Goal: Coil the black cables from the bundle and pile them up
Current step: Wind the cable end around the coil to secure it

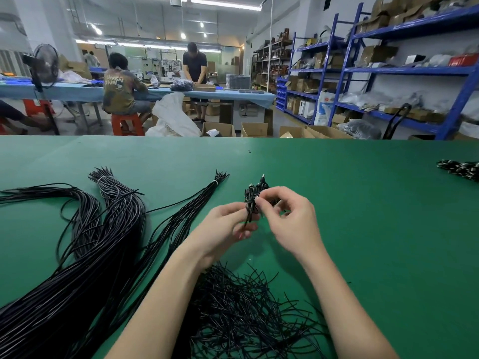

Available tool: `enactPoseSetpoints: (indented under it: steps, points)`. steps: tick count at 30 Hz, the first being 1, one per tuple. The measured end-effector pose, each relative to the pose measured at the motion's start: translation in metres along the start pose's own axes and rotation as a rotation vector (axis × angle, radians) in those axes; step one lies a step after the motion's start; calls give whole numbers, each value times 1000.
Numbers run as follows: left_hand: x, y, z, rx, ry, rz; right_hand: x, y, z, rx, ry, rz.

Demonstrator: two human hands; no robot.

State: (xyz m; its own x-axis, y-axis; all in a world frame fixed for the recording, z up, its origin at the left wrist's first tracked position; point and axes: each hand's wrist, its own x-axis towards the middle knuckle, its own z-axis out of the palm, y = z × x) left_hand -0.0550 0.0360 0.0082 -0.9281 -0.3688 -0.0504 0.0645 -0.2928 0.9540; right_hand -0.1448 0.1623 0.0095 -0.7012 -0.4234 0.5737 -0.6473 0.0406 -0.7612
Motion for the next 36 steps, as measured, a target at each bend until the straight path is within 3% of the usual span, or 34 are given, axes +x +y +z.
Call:
enactPoseSetpoints:
  steps: [3,7,10,12,14,16,19,23,26,30,36]
  points:
    - [-1,5,-3,-186,-47,-131,-3,5,-2,-71,-61,-102]
    - [-2,4,-6,-66,-52,-3,-1,3,-6,-122,-41,-74]
    - [-4,3,-9,65,-52,130,1,-3,-7,22,-76,165]
    - [-4,4,-11,297,-2,295,3,-9,-10,173,-129,403]
    - [-4,5,-10,547,15,482,4,-9,-14,376,-231,665]
    - [-4,8,-10,615,-2,536,4,-8,-18,626,-336,839]
    - [-4,9,-13,482,-40,374,5,-7,-25,430,-387,684]
    - [-2,7,-19,243,-91,180,7,-7,-38,140,-283,226]
    - [-2,9,-21,177,-120,140,5,-9,-39,-12,-319,3]
    - [-3,8,-24,164,-157,119,4,-10,-33,-56,-299,-83]
    - [-7,13,-22,210,-180,183,3,-8,-29,23,-212,9]
